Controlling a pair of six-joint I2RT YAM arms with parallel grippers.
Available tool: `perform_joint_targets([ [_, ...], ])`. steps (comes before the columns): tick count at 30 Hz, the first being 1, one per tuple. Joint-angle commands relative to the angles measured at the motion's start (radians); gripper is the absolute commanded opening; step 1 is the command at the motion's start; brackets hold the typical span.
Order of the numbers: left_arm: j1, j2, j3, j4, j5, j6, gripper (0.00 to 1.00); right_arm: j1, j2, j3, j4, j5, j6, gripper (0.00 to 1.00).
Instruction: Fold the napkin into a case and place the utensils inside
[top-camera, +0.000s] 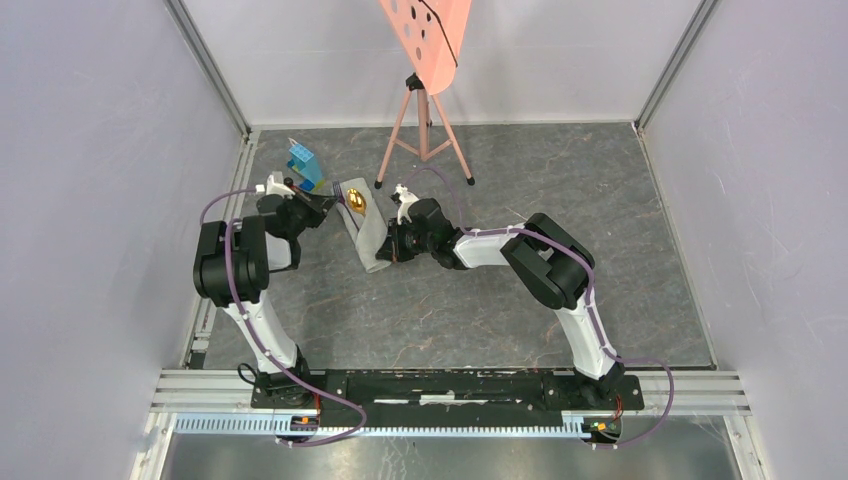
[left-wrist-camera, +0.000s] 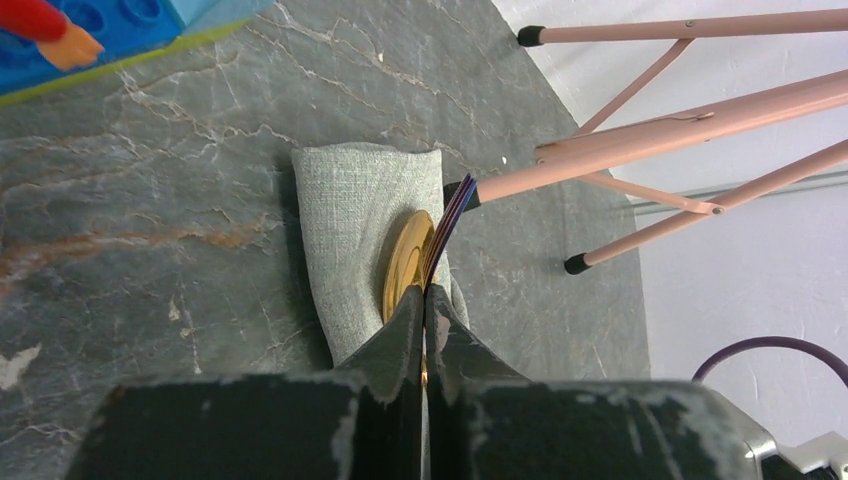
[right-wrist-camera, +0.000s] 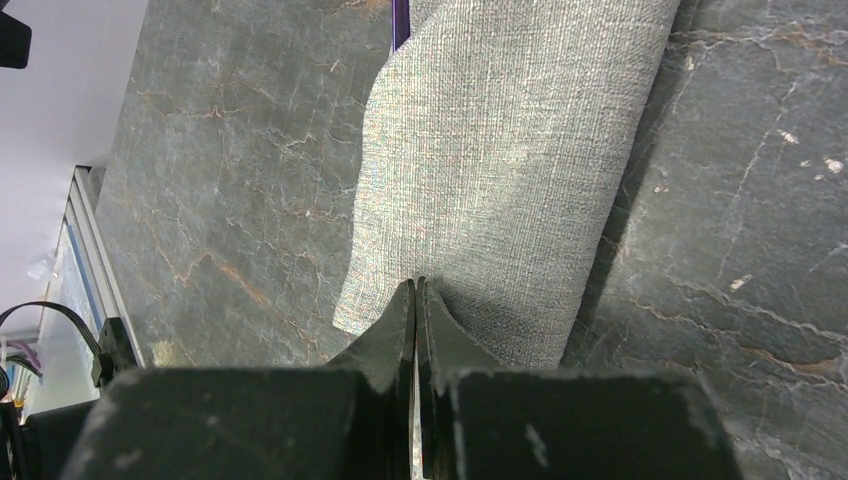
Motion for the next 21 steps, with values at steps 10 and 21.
perform_joint_targets([
  [10, -0.025, 0.007, -0.031, 0.018, 0.058, -0.098, 0.02, 0.001, 0.016, 0.03, 0.006, 0.006, -0.006, 0.0],
  [21, -0.038, 0.031, 0.015, -0.177, 0.055, -0.067, 0.02, 0.0, 0.01, 0.033, 0.002, 0.006, -0.008, 0.0],
])
